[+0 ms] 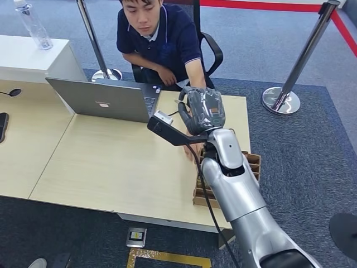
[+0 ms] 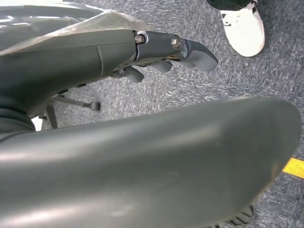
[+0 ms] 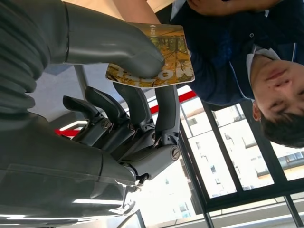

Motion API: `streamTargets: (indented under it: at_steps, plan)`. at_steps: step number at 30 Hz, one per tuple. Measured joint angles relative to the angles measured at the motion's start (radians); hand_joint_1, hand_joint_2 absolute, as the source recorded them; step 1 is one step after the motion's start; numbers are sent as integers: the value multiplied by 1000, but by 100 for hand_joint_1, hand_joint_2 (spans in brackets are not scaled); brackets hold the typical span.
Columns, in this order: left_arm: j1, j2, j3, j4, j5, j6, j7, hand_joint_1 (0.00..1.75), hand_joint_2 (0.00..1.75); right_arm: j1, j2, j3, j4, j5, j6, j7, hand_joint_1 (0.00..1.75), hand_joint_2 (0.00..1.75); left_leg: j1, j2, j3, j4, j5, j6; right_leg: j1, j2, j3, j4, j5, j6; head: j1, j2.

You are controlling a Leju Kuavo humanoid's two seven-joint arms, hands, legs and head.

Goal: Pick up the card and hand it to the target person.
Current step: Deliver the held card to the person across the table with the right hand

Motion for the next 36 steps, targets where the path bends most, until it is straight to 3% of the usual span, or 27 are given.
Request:
streamTargets:
  at_steps: [26,27,28,30,31,32,36]
  plan:
    - [0,1,0,1,-6,2,7,0,0,-15,14,-3,109,0,-10,0,175,175,0,0,0,0,0,0,0,0,0,0,0,0,0,0]
    - [0,1,0,1,-6,2,8,0,0,-15,15,-3,109,2,-9,0,158,175,0,0,0,0,0,0,0,0,0,0,0,0,0,0]
    - [0,1,0,1,-6,2,8,0,0,-15,16,-3,109,3,-9,1,127,175,0,0,0,0,0,0,0,0,0,0,0,0,0,0]
    - [0,1,0,1,-6,2,9,0,0,-15,16,-5,109,3,-7,3,40,175,0,0,0,0,0,0,0,0,0,0,0,0,0,0]
    - [0,1,0,1,-6,2,9,0,0,-15,16,-8,109,1,-6,3,12,175,0,0,0,0,0,0,0,0,0,0,0,0,0,0]
    - [0,1,0,1,-6,2,9,0,0,-15,16,-10,108,-2,-6,4,0,175,0,0,0,0,0,0,0,0,0,0,0,0,0,0]
    - [0,1,0,1,-2,2,10,0,0,4,14,-23,75,-25,-14,-1,0,175,0,0,0,0,0,0,0,0,0,0,0,0,0,0]
